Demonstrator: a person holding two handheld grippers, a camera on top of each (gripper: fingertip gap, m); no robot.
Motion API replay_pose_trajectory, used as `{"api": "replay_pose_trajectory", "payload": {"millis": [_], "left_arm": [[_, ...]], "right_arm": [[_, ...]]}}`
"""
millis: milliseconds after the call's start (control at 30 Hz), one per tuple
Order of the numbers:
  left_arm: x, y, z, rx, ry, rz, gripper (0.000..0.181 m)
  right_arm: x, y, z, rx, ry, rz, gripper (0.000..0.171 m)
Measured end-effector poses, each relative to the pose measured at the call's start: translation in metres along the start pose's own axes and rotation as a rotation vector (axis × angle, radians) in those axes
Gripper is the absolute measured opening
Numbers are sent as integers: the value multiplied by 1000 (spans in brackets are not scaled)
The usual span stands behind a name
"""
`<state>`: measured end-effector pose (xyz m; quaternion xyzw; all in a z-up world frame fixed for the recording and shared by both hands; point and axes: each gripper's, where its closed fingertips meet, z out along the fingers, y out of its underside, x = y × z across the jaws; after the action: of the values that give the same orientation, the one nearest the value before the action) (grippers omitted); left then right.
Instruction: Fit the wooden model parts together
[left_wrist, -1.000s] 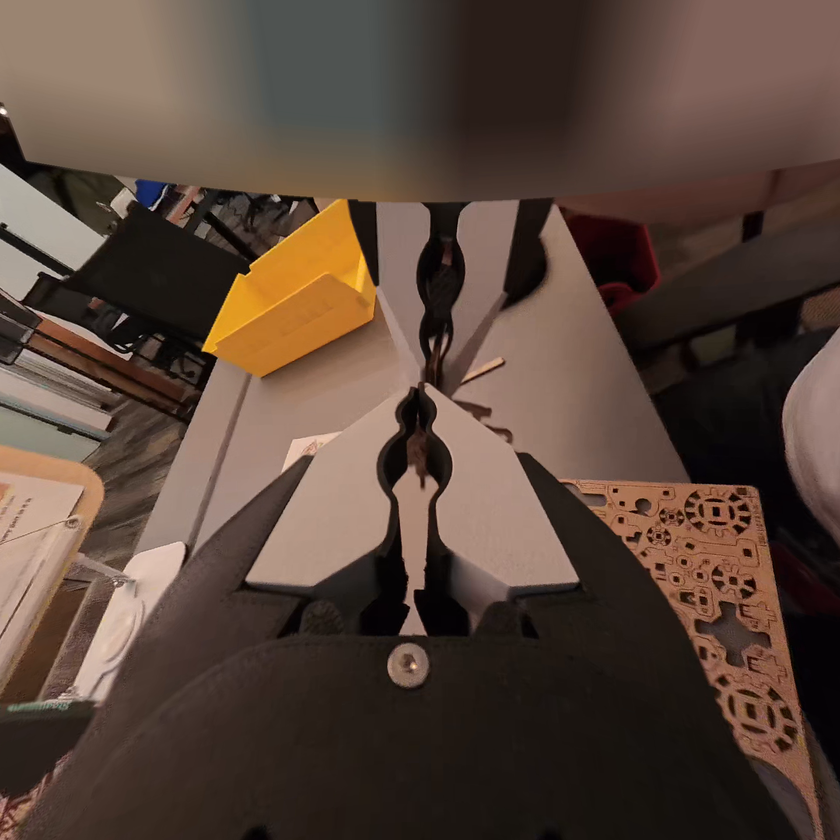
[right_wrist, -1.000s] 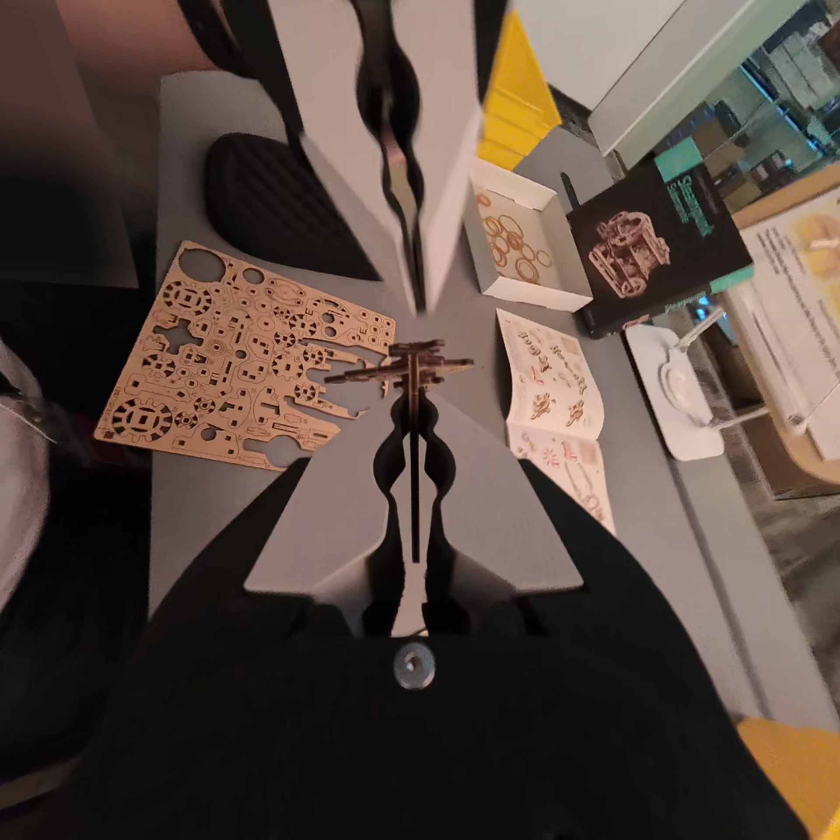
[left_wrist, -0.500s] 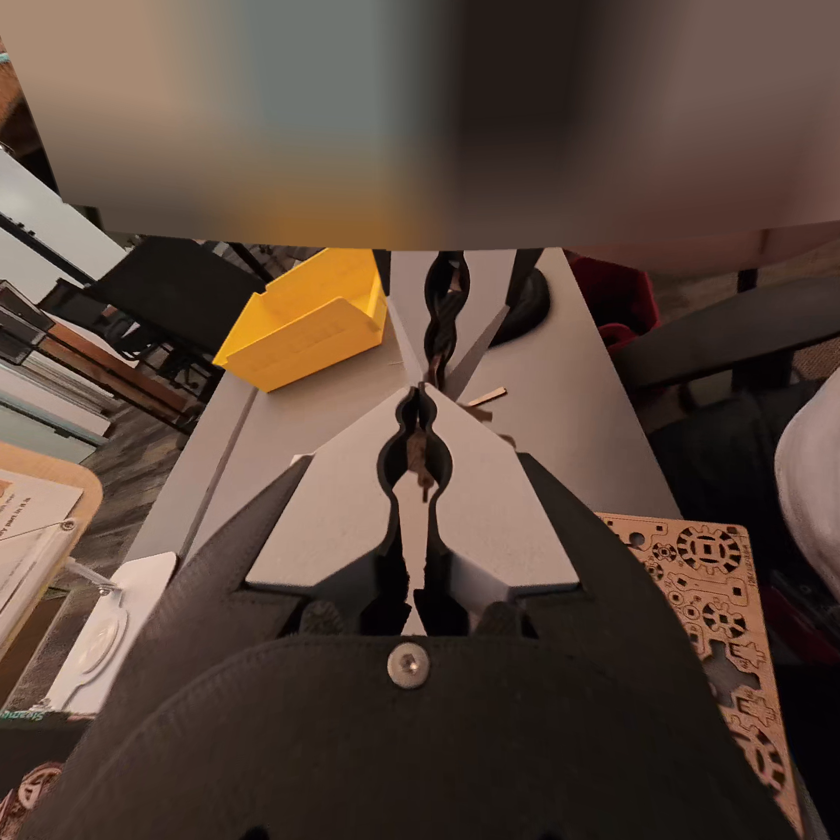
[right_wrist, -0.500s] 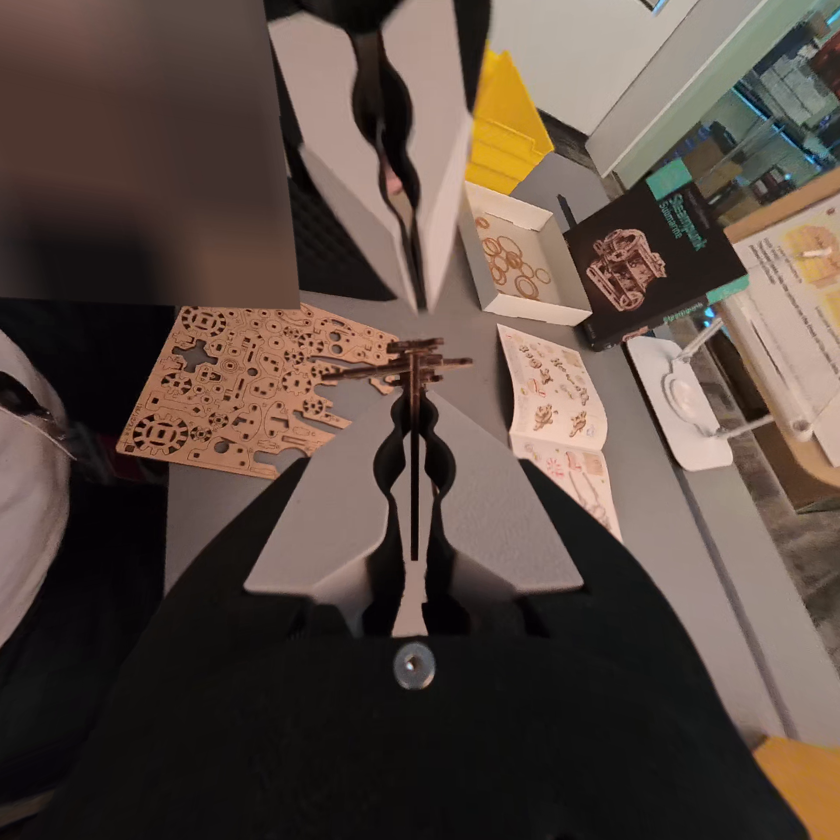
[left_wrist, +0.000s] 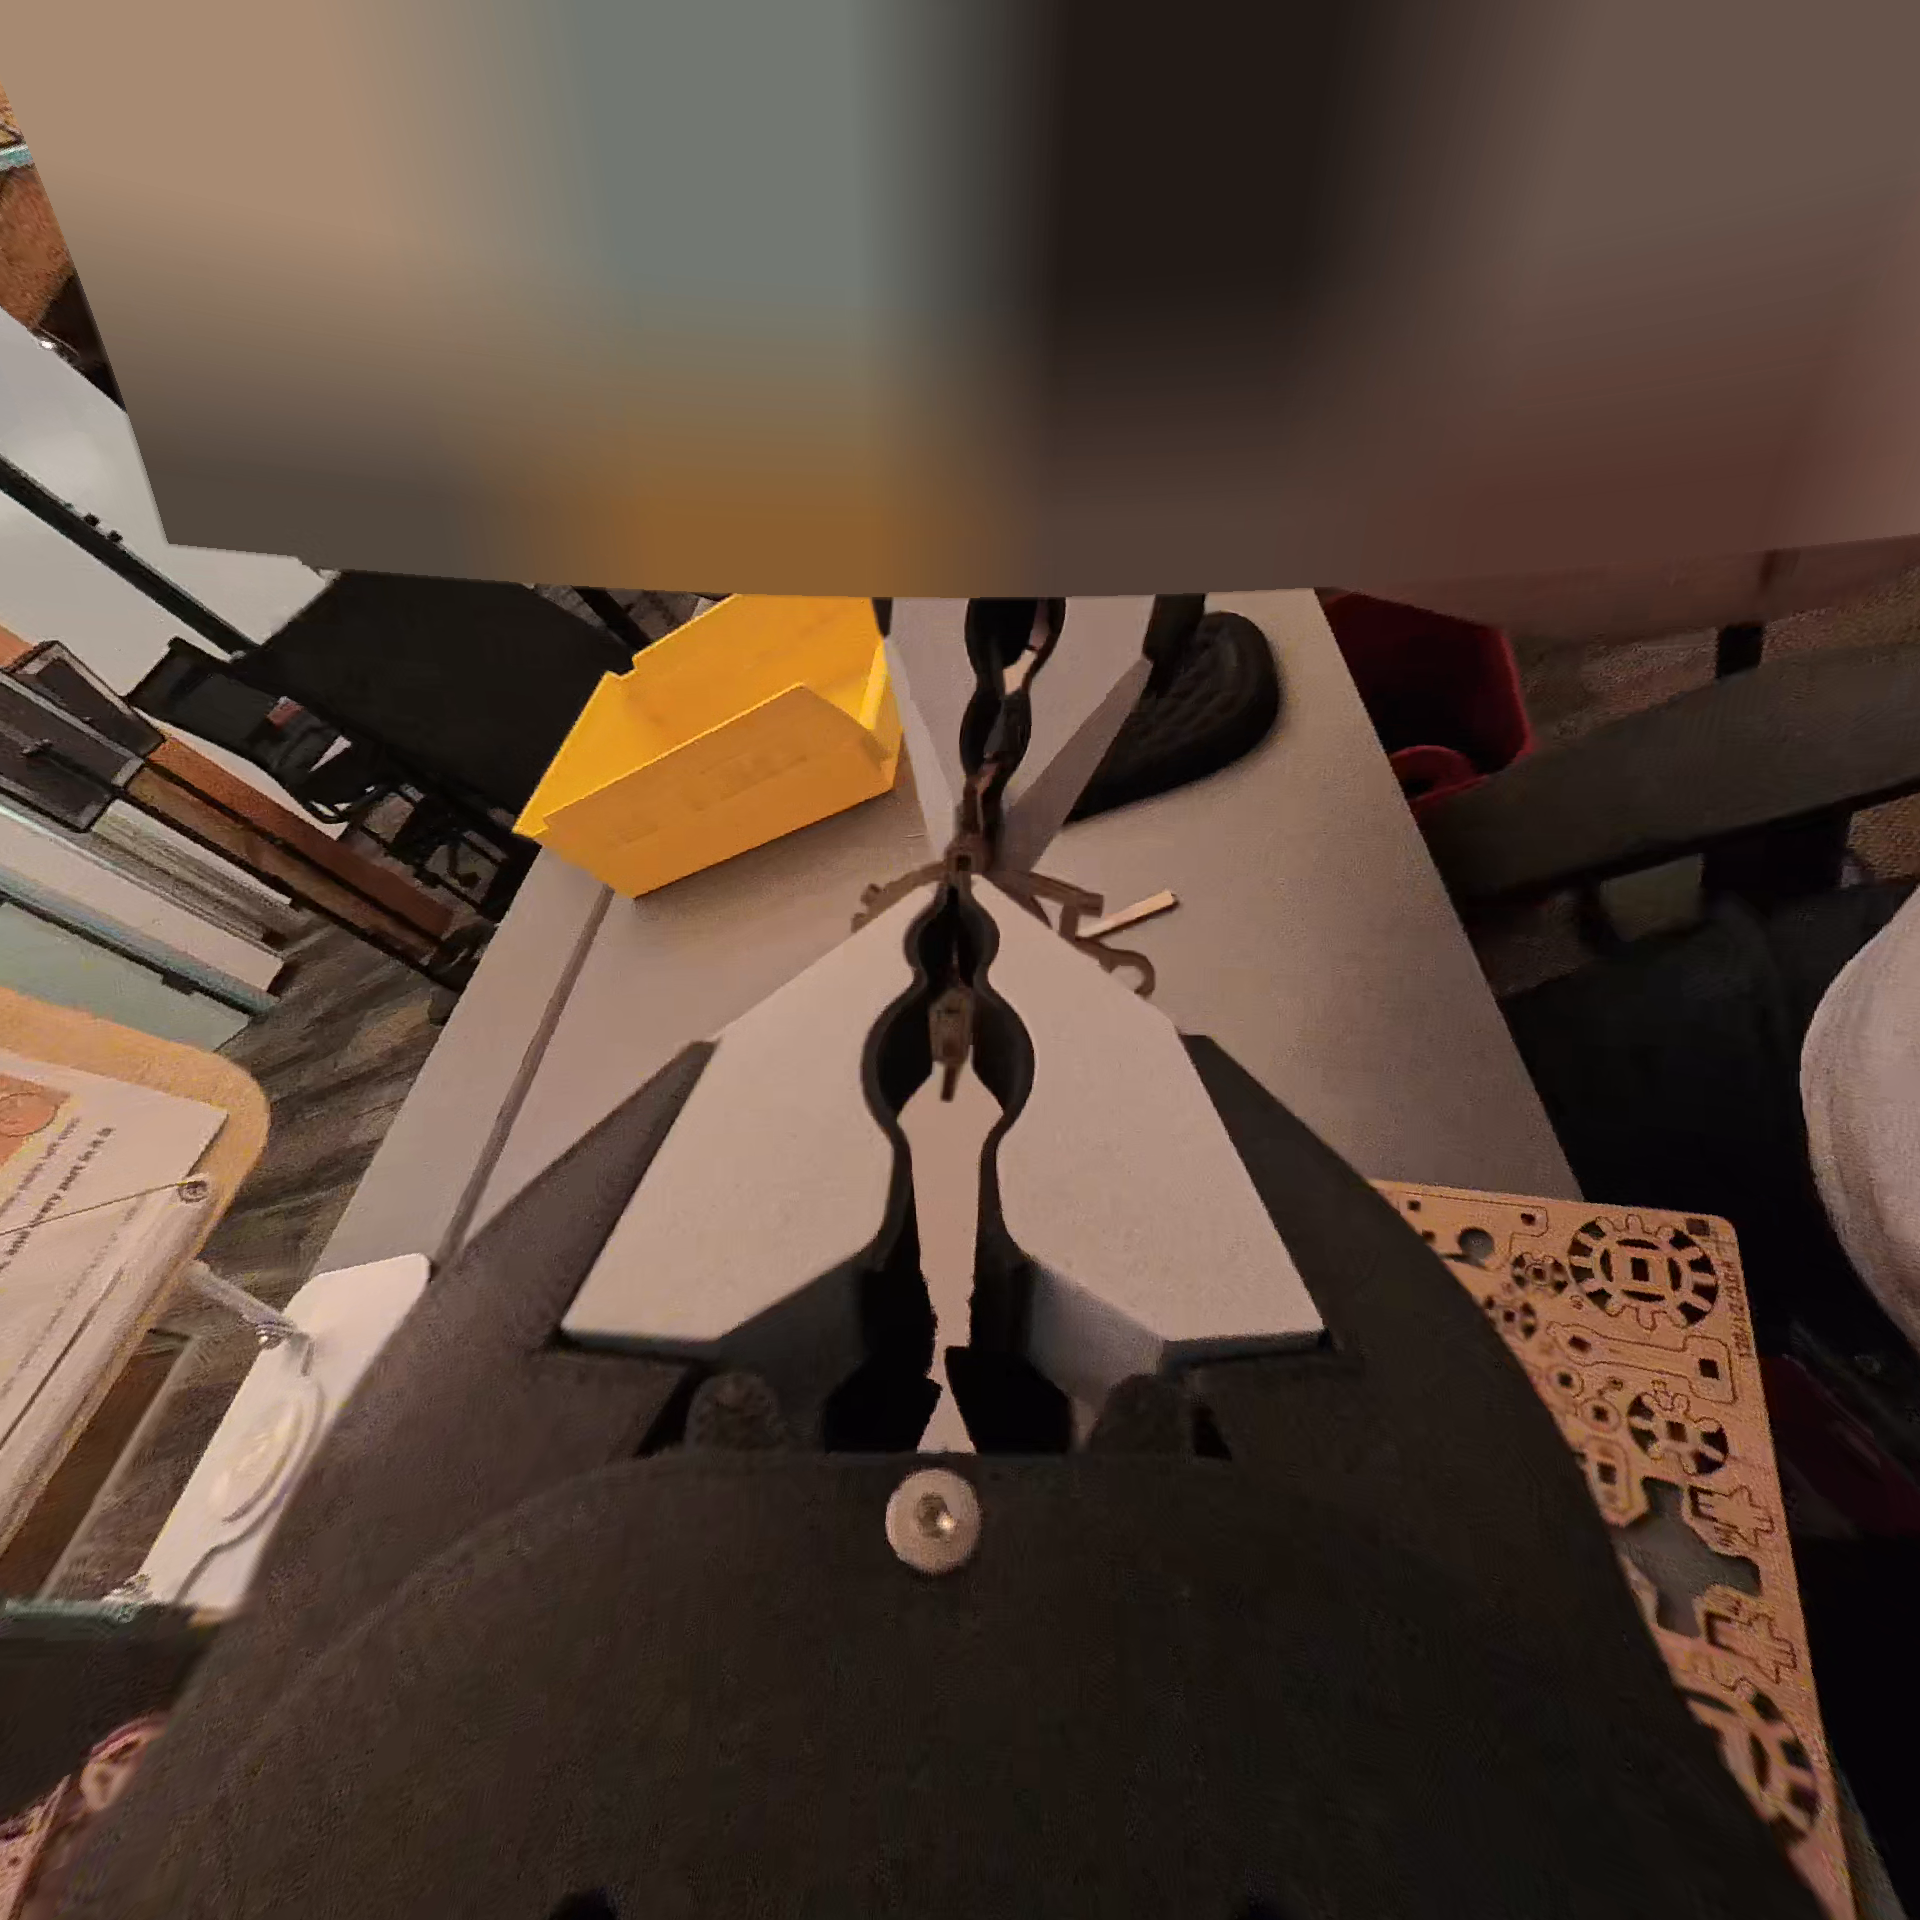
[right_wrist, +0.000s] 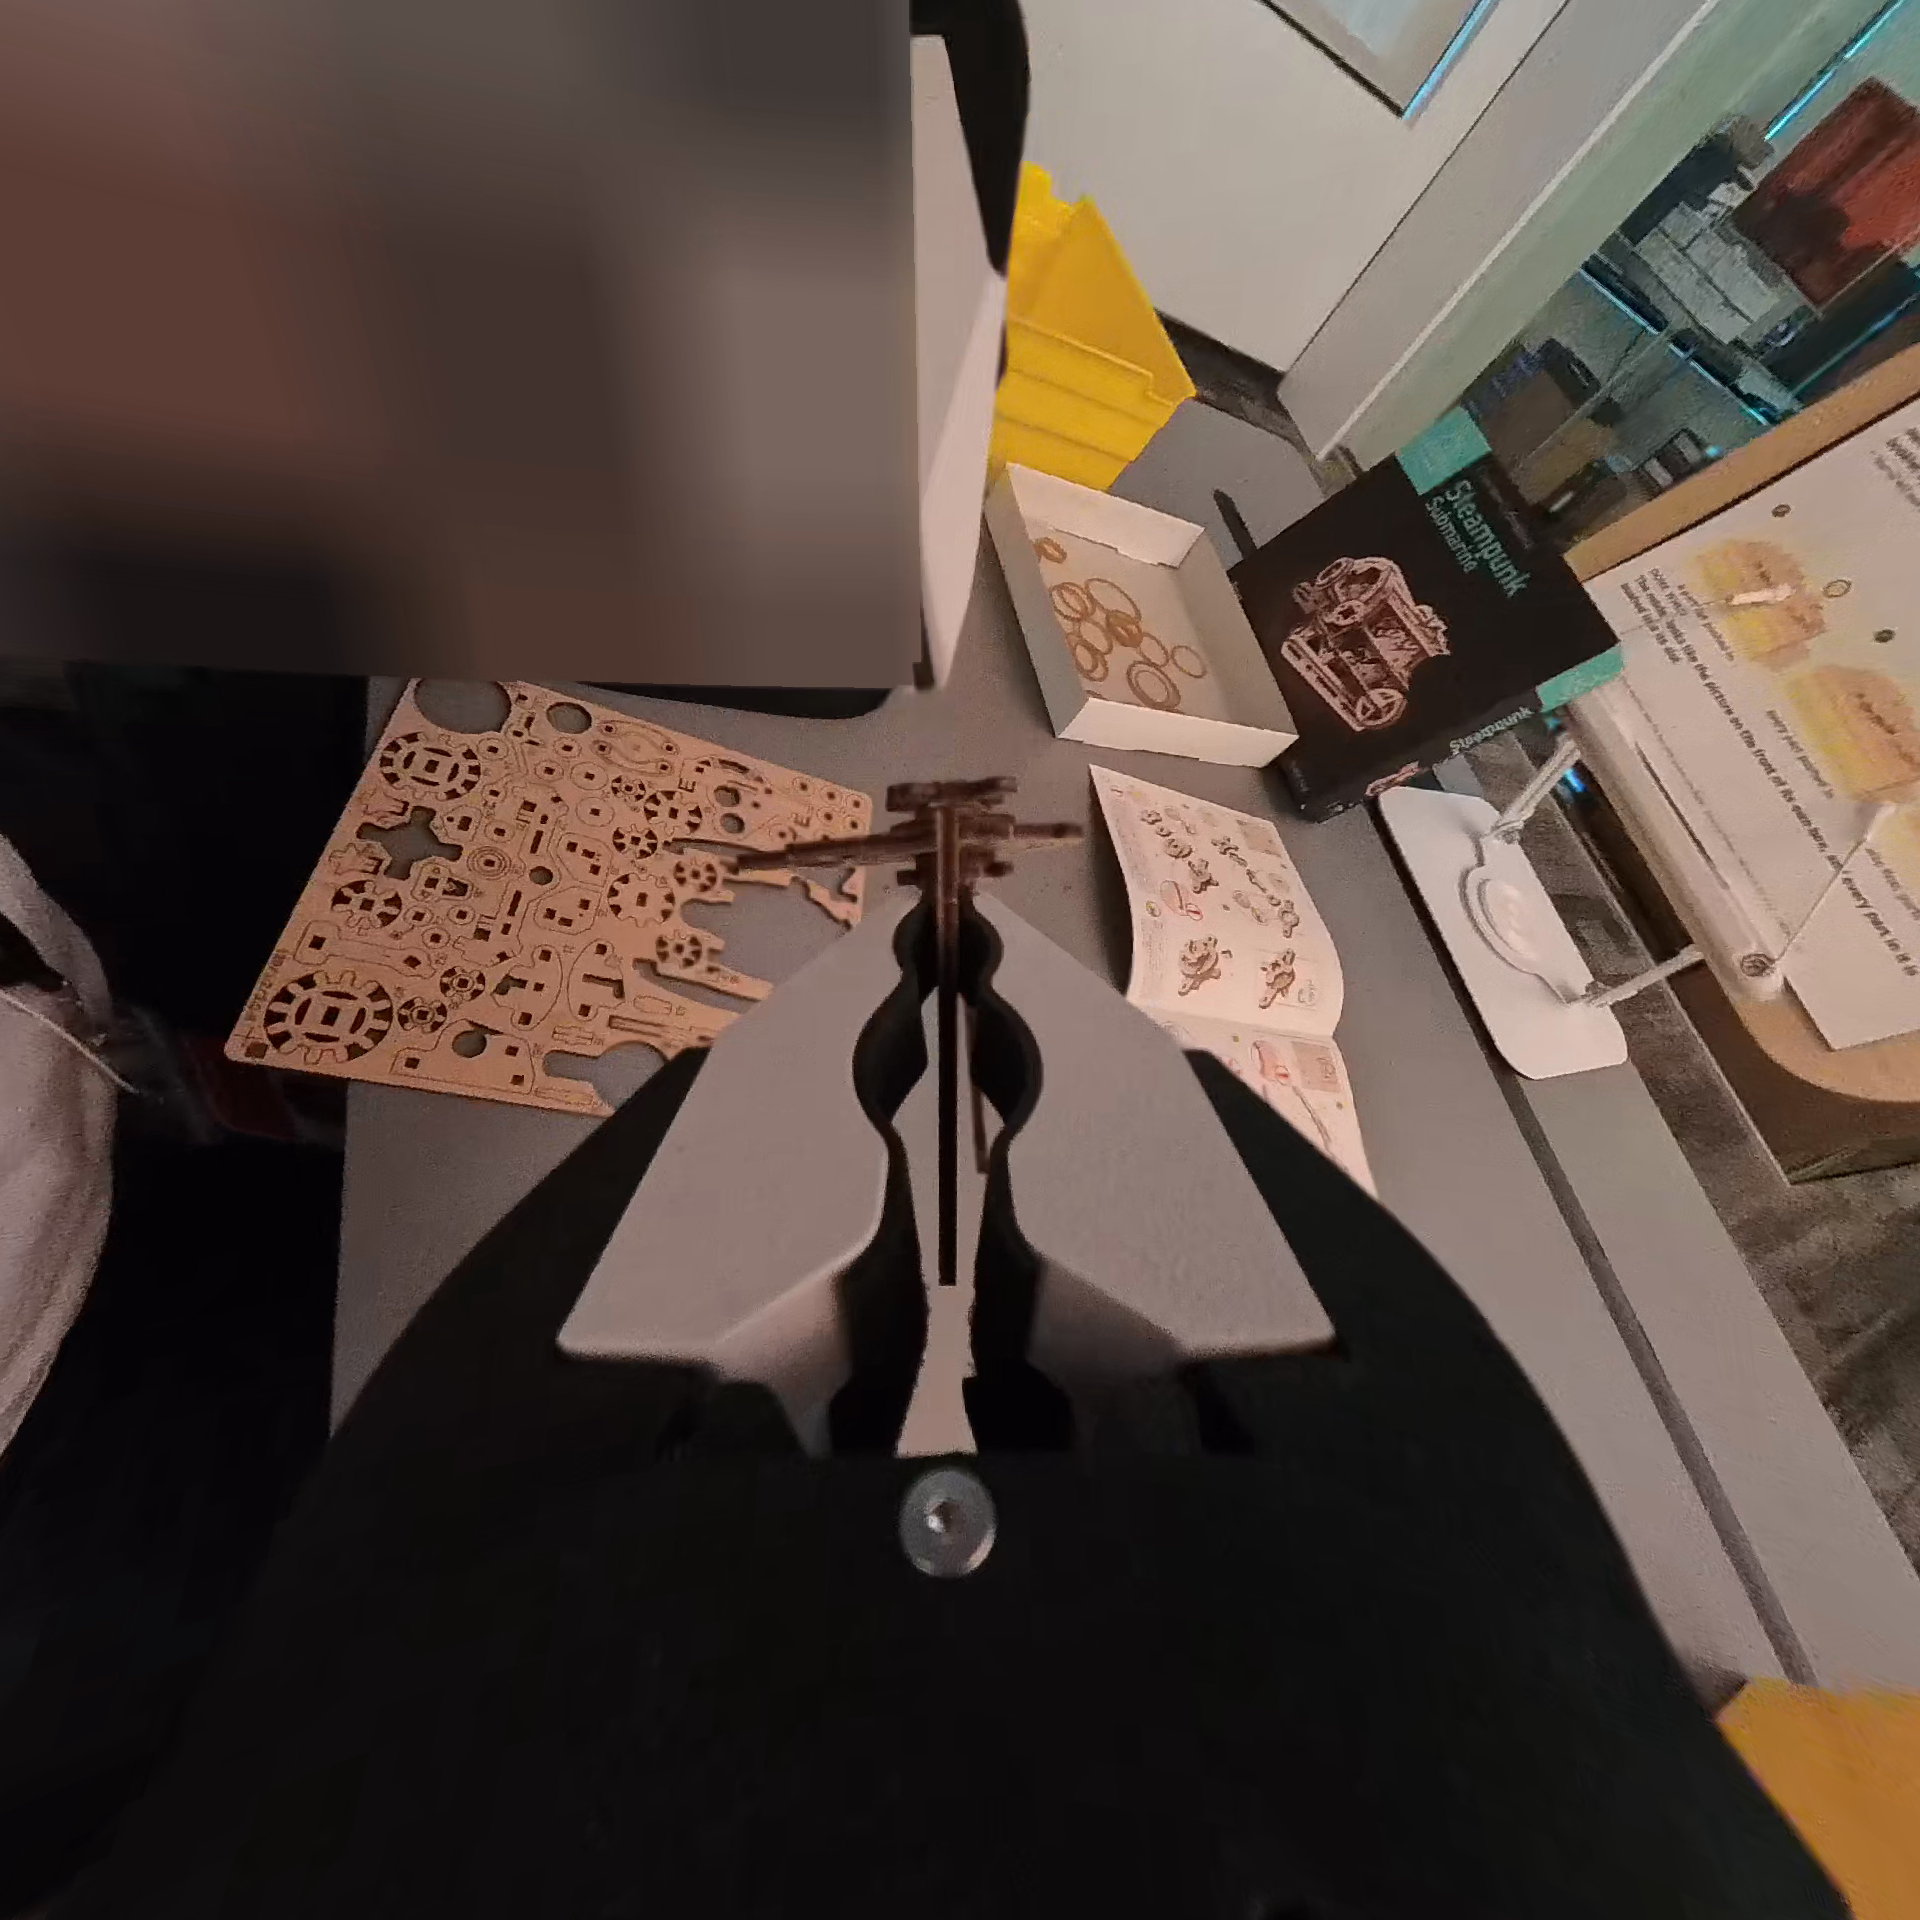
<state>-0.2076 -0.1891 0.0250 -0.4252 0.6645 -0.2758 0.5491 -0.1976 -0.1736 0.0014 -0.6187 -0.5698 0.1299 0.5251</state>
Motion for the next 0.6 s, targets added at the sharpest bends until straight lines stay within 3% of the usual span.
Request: {"api": "replay_pose_trajectory", "payload": {"millis": [67, 133, 267, 333, 500, 600], "left_arm": [[2, -5, 2, 33, 23, -29, 0], [3, 1, 10, -3, 10, 12, 0], [-5, -4, -5, 44, 5, -28, 0], [-1, -6, 4, 54, 16, -37, 0], [-6, -9, -7, 53, 10, -16, 0], [-1, -3, 6, -6, 15, 41, 0]], "right_arm": [[-7, -15, 3, 54, -38, 2, 0], [0, -4, 7, -31, 21, -63, 0], [-5, -15, -3, 107, -39, 25, 0], [-5, -13, 5, 36, -10, -46, 0], [-4, -17, -4, 128, -43, 17, 0], [-4, -11, 5, 37, 5, -90, 0]]}}
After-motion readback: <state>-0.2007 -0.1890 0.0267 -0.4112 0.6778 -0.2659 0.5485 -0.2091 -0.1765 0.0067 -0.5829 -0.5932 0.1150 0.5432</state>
